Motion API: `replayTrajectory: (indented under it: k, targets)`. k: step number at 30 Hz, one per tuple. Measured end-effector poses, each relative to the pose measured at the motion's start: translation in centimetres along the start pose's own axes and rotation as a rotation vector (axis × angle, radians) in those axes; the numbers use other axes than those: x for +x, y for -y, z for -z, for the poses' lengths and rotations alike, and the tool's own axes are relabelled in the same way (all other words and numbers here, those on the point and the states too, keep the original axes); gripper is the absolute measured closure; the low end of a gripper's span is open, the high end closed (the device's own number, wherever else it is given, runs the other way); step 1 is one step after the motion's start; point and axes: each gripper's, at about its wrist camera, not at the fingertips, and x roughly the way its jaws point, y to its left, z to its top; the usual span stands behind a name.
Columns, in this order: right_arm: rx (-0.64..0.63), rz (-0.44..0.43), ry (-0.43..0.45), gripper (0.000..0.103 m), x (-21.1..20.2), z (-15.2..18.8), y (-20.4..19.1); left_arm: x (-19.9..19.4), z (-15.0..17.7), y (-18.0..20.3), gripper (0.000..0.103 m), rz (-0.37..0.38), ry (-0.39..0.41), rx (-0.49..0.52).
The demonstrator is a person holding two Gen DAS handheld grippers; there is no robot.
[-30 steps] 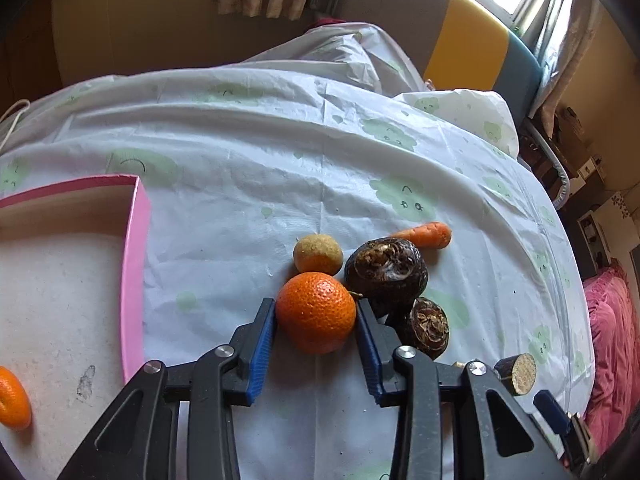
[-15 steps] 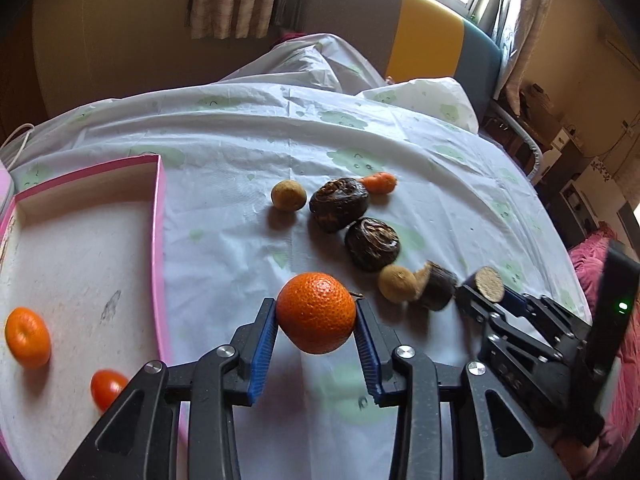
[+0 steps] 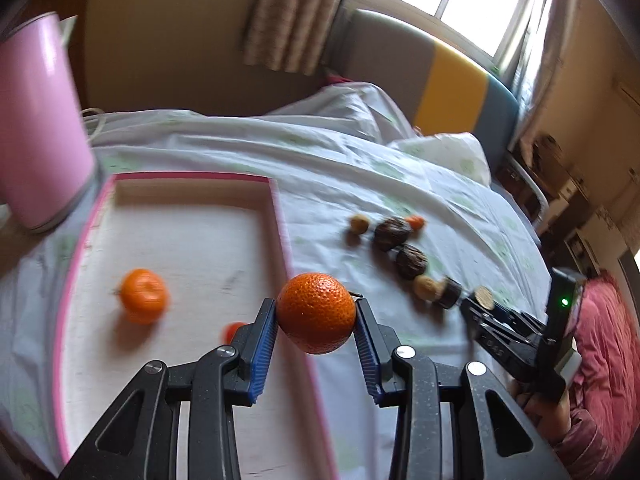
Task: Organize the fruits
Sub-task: 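Place the mandarin in the tray with the left gripper while the right grasps the brown root slice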
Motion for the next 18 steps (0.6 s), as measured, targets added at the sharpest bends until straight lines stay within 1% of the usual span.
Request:
replayTrajectory:
  k: [4, 7, 10, 12, 15, 18]
  targets:
    - [-0.006, 0.007, -0.002, 0.065, 0.1, 0.0, -0.1, -0.3, -0.3, -3.8, 0.065, -0.064, 0.009, -0.074]
    - [-0.013, 0.016, -0.006, 0.065, 0.1, -0.1, -0.3, 0.3, -0.9, -5.2, 0.065, -0.089, 0.010, -0.096]
    - [-0.014, 0.017, -0.005, 0.065, 0.1, -0.1, -0.3, 1.5, -2.2, -5.1, 0.064, -0.111, 0.031, -0.067]
    - [-0.009, 0.012, -0.001, 0.065, 0.1, 0.0, -0.2, 2.8, -3.0, -4.9, 0.064, -0.115, 0.019, -0.057]
    - [-0.008, 0.011, 0.002, 0.065, 0.1, 0.0, -0.1, 4.2, -3.6, -5.1, 0.064, -0.145, -0.006, -0.072]
    - [-0.011, 0.013, 0.004, 0.065, 0.1, 0.0, -0.1, 3.7, -3.5, -4.9, 0.058, -0.144, 0.004, -0.086]
